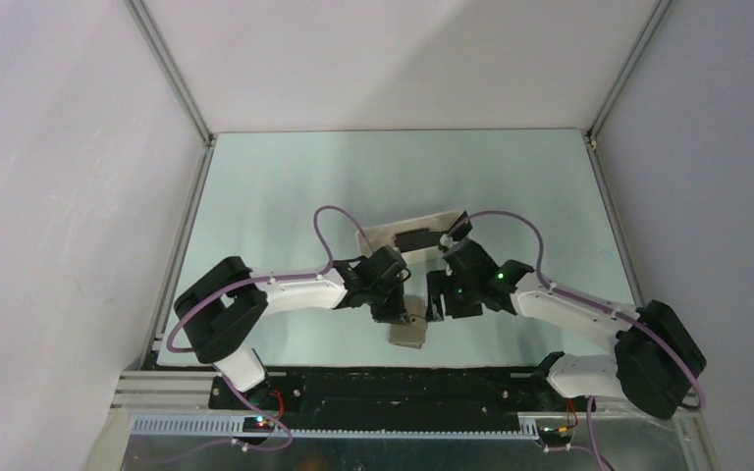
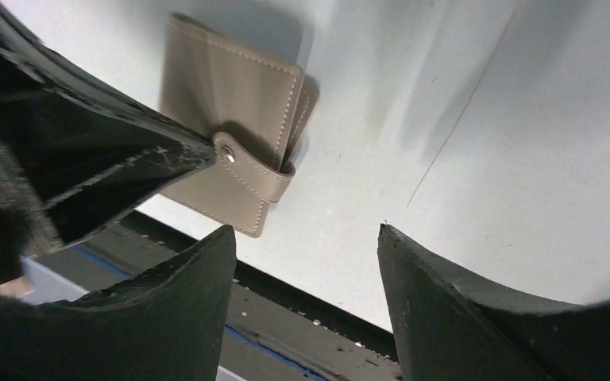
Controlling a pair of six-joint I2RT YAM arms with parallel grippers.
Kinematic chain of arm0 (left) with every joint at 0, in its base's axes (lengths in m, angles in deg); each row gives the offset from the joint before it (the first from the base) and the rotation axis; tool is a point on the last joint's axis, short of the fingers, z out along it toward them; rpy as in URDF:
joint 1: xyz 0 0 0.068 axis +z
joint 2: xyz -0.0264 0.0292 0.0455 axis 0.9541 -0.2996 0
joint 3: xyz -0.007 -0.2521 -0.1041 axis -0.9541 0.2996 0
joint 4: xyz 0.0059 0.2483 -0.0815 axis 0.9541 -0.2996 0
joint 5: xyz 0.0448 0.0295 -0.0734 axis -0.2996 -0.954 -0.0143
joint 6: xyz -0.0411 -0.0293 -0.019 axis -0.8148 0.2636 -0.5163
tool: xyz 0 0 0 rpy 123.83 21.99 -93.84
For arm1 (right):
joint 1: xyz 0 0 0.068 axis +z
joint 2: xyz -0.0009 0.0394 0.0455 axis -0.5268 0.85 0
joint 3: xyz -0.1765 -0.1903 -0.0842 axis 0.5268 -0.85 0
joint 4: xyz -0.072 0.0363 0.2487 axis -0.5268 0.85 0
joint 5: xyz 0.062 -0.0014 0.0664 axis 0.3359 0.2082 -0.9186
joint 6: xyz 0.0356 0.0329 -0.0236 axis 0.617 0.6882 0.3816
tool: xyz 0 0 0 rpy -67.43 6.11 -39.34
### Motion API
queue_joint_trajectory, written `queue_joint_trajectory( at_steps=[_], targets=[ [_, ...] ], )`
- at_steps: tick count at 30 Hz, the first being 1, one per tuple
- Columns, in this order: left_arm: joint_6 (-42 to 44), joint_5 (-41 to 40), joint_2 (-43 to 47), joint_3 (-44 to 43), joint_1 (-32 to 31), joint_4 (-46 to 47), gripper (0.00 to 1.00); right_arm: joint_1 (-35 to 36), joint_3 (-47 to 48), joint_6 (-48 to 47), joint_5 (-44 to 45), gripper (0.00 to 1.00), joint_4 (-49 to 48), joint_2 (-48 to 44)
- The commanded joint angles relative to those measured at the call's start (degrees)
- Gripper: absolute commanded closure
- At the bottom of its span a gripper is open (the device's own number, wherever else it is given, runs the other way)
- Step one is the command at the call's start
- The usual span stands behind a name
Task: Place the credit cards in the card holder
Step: Close the card holder at the center of the board.
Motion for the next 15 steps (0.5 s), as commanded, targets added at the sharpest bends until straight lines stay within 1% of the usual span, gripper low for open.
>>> queue_joint_trajectory(
  at_steps=[1, 2, 3, 4, 5, 6, 8, 9, 11, 12, 15],
  targets=[
    [0.7, -2.2, 2.7, -0.9, 0.0, 0.8, 0.98, -5.6, -0.6, -0.7, -7.7, 0.32, 0.2, -4.3],
    [0.7, -1.8, 2.9, -0.9, 0.1, 1.2, 0.96, -6.4, -1.2, -0.6, -10.6, 0.33, -0.6, -5.0],
    [0.5, -1.1, 3.4, -0.8, 0.3, 2.1, 0.92, -8.0, -2.6, -0.1, -12.1, 0.35, -2.2, -5.3],
    [0.4, -0.7, 3.5, -0.4, 0.4, 2.9, 0.89, -8.8, -3.3, 0.2, -14.9, 0.35, -3.3, -5.8],
    [-0.2, 0.2, 3.9, 0.0, 0.7, 4.7, 0.84, -10.0, -4.8, 0.9, -16.4, 0.37, -5.3, -6.0],
    [-0.5, 0.9, 4.2, 1.2, 1.1, 6.0, 0.81, -10.5, -5.4, 1.4, -18.7, 0.38, -6.2, -6.3],
    [-2.7, 3.0, 5.6, 4.5, 2.1, 11.9, 0.70, -11.4, -7.7, 2.8, -21.4, 0.39, -8.7, -6.3],
    [-4.2, 4.0, 5.9, 5.5, 2.4, 15.5, 0.69, -11.8, -8.1, 3.7, -21.9, 0.40, -10.3, -6.2],
    [-4.5, 4.2, 6.4, 7.3, 2.8, 16.6, 0.67, -11.9, -9.1, 4.6, -23.1, 0.41, -12.1, -5.7],
    [-4.4, 4.3, 6.6, 7.5, 3.0, 16.7, 0.64, -12.0, -9.6, 5.0, -23.2, 0.42, -12.7, -5.5],
    [-4.2, 4.7, 6.2, 8.0, 3.4, 16.8, 0.62, -12.0, -10.3, 5.3, -23.4, 0.46, -15.1, -3.1]
  ],
)
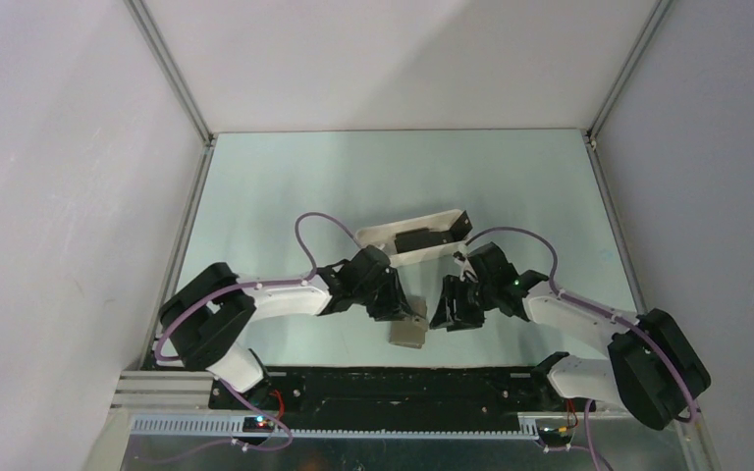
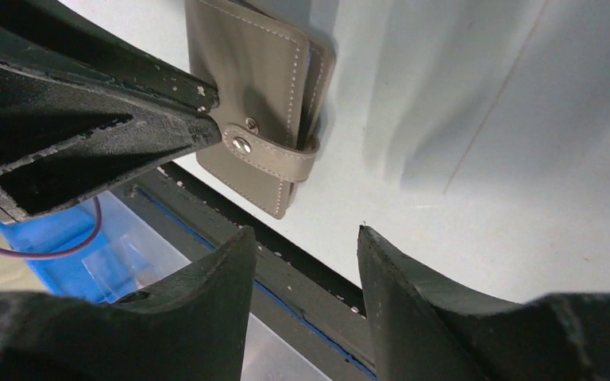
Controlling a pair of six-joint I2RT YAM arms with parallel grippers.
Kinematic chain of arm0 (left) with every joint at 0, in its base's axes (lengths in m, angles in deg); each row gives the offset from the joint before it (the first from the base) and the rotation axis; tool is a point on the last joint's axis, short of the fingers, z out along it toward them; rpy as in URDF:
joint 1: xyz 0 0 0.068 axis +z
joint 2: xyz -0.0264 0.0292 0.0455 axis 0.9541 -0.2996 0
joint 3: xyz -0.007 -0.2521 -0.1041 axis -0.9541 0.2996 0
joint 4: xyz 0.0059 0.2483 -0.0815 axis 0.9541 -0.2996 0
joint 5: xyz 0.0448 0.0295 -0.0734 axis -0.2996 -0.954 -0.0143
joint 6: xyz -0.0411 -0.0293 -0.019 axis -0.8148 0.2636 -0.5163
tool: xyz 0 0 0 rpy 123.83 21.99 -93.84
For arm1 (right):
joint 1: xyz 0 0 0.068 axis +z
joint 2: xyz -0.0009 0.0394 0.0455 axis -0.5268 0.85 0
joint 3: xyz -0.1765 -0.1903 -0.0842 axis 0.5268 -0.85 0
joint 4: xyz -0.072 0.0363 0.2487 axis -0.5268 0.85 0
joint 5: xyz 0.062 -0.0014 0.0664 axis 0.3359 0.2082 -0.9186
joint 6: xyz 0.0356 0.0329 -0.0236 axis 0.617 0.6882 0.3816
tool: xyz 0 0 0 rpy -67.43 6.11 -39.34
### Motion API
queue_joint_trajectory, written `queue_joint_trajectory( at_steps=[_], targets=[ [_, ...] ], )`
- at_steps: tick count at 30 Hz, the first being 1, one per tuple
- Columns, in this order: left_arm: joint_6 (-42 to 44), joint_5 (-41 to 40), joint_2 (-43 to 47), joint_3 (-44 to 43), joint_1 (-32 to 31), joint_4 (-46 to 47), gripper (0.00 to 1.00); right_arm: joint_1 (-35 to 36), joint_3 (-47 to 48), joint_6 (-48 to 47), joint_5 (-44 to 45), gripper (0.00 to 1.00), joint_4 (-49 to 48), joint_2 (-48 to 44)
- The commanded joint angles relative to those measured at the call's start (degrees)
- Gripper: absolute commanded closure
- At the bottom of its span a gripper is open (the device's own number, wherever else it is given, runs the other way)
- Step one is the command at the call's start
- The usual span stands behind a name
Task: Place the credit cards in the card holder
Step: Close the card holder at the center of the board.
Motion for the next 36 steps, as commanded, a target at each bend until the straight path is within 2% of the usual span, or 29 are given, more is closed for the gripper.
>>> queue_joint_trajectory(
  at_steps=[1, 6, 16, 30, 32, 33, 36],
  targets=[
    [-0.8, 1.7, 0.9, 0.2, 0.6, 4.6, 0.61, -0.3, -0.5, 1.9, -3.5, 0.49, -6.8, 2.6],
    [-0.1, 3.7, -1.2, -0.6, 0.7, 5.8, 0.62, -0.7, -0.6, 2.4, -3.8, 0.54, -10.5, 6.7],
    [0.5, 4.5, -2.1, -0.5, 0.7, 5.8, 0.76, -1.9, -0.5, 4.4, -5.7, 0.62, -16.4, 11.7],
    [1.3, 6.7, -3.2, -1.8, 0.5, 5.8, 0.84, -1.8, -0.3, 4.6, -5.8, 0.65, -17.7, 15.0],
    [1.3, 6.8, -3.1, -1.7, 0.5, 5.8, 0.90, -1.8, -0.2, 4.6, -5.9, 0.65, -17.8, 15.2],
    [1.2, 6.8, -3.0, -1.8, 0.5, 5.8, 0.97, -1.8, -0.1, 4.6, -5.9, 0.65, -17.8, 15.2],
    [1.4, 6.6, -2.7, -1.9, 0.5, 5.8, 1.00, -1.9, -0.1, 4.6, -5.9, 0.65, -17.5, 14.5]
  ],
)
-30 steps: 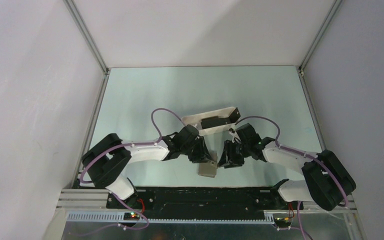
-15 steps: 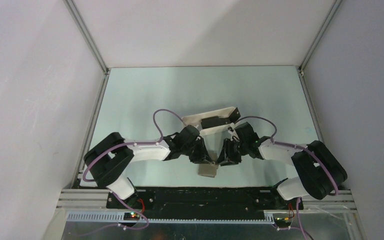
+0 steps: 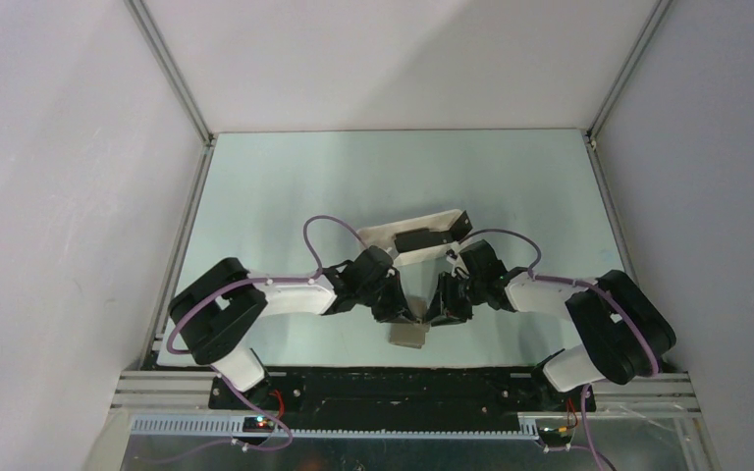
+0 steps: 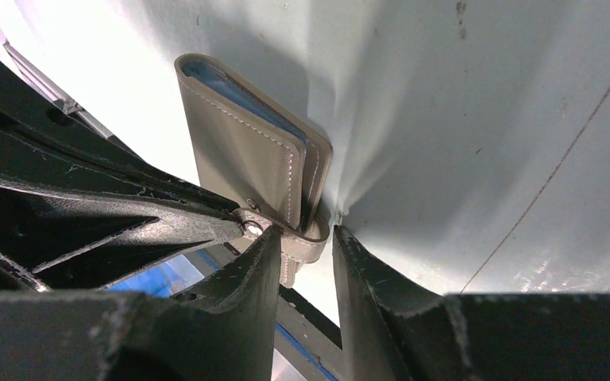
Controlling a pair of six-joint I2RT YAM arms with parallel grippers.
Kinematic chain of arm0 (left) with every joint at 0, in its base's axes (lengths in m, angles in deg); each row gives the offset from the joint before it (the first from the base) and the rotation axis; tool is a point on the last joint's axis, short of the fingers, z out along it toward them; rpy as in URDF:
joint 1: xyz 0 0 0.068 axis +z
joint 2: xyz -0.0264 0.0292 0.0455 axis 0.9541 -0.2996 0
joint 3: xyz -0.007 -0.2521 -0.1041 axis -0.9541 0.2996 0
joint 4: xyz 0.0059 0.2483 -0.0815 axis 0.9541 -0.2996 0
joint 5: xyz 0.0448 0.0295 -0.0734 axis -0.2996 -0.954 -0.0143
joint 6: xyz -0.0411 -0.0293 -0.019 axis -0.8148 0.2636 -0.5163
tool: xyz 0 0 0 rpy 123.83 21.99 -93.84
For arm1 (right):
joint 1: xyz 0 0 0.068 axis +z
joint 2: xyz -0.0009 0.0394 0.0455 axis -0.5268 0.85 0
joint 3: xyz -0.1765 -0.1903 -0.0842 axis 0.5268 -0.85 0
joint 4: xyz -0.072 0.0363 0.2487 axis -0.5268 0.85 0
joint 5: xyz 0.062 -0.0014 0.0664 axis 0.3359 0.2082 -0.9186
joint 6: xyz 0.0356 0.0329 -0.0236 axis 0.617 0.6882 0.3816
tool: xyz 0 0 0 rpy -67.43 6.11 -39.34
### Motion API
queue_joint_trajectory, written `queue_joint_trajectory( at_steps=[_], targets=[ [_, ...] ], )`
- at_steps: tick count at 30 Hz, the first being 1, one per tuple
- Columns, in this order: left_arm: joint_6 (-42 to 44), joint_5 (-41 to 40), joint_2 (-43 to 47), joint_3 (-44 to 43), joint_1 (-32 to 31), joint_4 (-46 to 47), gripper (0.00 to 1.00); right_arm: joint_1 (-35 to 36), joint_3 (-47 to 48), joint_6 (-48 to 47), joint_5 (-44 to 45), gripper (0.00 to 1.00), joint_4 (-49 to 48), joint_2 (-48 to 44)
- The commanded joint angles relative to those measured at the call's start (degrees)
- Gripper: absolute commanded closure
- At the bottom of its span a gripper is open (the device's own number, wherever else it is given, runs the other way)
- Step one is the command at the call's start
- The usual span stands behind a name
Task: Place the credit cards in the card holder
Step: Close the card holder at the center of the board.
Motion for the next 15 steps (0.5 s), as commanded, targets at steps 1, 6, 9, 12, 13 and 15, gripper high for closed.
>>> queue_joint_trajectory(
  at_steps=[1, 6, 9, 12, 13, 15],
  targets=[
    [1.2, 0.3, 0.7, -2.4, 0.1, 1.2, 1.00, -0.1, 0.5, 0.3, 0.1, 0.65, -1.1, -0.3],
    [1.7, -1.8, 2.2, -2.4, 0.1, 1.0, 1.00, -0.1, 0.5, 0.3, 0.7, 0.56, 0.4, -3.9],
    [2.4, -2.6, 2.3, -2.6, 0.1, 0.6, 1.00, -0.3, 0.5, 0.6, 1.7, 0.41, 2.1, -6.8],
    [3.0, -3.7, 2.1, -2.7, 0.1, 0.0, 1.00, -0.4, 0.5, 0.8, 2.4, 0.31, 3.4, -8.5],
    [3.3, -4.3, 2.1, -2.7, 0.1, -0.4, 1.00, -0.4, 0.4, 0.9, 2.5, 0.28, 4.0, -9.1],
    [4.0, -5.2, 2.0, -3.0, 0.0, -1.3, 1.00, -0.5, 0.1, 1.3, 2.6, 0.27, 4.5, -9.7]
  ],
)
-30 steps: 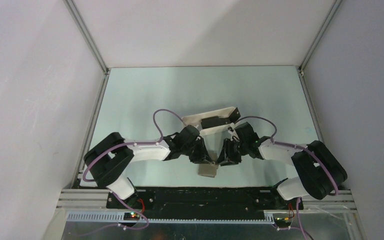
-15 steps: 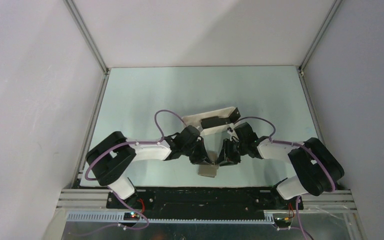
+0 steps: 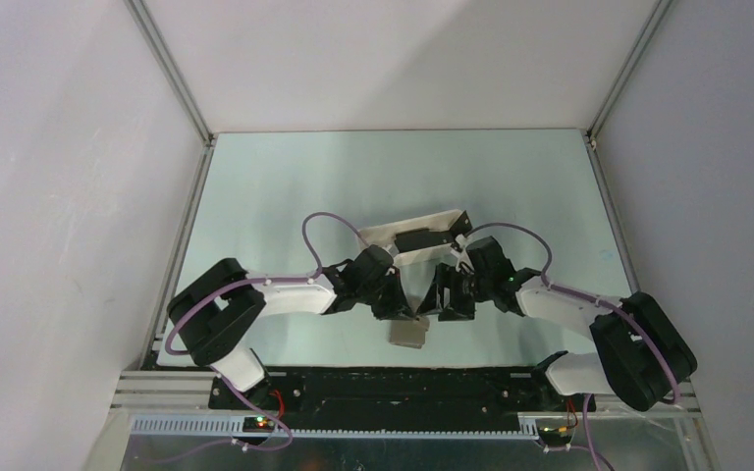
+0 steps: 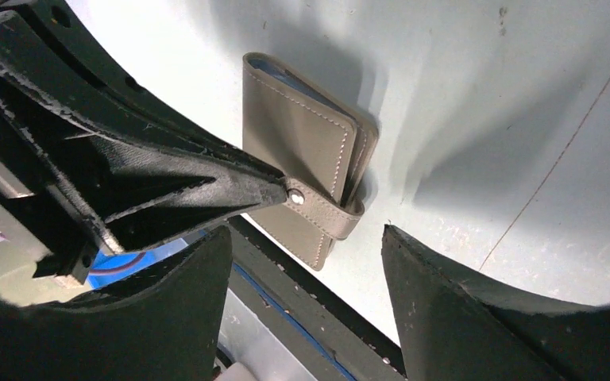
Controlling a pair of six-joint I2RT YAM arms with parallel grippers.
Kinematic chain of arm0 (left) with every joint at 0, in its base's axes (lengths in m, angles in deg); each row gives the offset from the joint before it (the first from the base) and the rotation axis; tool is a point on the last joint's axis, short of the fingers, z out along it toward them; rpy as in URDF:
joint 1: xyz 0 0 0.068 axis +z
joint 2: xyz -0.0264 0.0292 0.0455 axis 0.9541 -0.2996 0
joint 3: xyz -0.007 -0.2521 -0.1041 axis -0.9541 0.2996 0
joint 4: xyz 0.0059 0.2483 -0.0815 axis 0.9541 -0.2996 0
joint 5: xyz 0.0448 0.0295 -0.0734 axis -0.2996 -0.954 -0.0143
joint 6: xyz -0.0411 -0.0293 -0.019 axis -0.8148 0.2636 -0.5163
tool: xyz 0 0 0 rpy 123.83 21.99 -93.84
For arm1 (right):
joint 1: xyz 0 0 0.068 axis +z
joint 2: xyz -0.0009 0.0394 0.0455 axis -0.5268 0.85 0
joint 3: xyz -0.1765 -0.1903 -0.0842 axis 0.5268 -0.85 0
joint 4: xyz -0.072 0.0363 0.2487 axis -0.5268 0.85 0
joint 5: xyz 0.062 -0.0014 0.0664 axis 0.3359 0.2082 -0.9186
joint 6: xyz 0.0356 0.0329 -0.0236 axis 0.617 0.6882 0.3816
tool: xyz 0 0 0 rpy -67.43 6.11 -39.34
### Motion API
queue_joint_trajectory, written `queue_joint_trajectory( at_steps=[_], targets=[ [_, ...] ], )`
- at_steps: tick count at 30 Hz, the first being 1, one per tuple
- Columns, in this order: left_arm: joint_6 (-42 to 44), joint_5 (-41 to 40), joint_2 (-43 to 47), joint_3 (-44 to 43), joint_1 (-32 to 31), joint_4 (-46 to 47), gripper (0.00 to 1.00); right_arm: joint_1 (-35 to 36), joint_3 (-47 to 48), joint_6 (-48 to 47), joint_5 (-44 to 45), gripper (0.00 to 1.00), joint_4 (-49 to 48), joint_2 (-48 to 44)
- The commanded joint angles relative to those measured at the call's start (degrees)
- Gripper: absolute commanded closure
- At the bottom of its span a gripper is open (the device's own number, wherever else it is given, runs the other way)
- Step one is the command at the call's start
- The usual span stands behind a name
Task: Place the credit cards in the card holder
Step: Close the card holder at the center of the board.
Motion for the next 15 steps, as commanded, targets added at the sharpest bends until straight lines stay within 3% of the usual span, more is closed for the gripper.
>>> queue_joint_trajectory(
  at_steps=[1, 15],
  targets=[
    [3.2, -3.7, 1.6, -2.8, -0.1, -1.5, 1.00, -0.4, -0.3, 1.2, 1.4, 0.26, 2.1, -2.1],
    [6.5, -7.4, -0.5, -5.9, -1.6, -8.6, 1.00, -1.7, -4.2, 3.5, -0.8, 0.27, -5.5, 4.6]
  ],
)
